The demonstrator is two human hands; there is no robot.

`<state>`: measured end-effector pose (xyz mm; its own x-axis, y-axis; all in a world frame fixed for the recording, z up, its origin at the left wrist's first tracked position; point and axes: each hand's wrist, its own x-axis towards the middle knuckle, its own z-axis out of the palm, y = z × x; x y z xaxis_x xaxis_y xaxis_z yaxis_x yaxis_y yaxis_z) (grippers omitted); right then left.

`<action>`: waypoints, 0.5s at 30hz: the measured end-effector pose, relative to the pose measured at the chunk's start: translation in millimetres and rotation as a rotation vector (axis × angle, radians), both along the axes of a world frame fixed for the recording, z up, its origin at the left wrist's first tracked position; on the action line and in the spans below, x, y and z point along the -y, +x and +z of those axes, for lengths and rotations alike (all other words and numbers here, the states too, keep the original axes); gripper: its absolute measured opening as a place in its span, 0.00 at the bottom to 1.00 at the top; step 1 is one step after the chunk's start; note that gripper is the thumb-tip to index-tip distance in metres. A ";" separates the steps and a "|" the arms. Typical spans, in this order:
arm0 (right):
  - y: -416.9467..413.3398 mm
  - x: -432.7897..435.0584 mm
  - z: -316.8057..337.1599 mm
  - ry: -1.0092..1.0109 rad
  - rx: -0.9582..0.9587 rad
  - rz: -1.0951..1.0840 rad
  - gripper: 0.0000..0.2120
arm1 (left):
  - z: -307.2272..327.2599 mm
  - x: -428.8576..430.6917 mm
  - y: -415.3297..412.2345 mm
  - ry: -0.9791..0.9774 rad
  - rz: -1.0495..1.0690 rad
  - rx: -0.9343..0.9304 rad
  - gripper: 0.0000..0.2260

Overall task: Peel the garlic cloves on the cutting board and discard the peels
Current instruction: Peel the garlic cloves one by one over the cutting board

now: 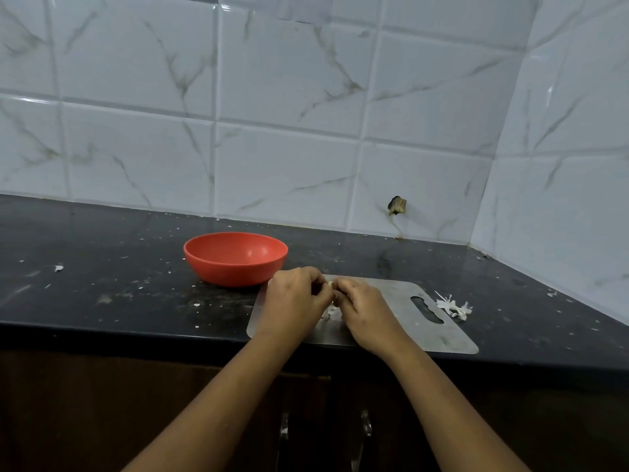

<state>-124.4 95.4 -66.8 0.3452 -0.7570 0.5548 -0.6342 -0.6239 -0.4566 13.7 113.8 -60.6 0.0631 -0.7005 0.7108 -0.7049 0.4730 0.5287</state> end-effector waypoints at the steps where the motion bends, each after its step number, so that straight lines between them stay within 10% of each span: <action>1: 0.0 1.1 -0.6 -0.003 -0.003 -0.001 0.09 | 0.1 0.7 0.6 -0.001 -0.004 -0.004 0.06; 15: -2.2 -3.8 8.0 0.206 0.319 0.100 0.13 | 3.6 5.4 4.2 0.204 -0.087 -0.240 0.04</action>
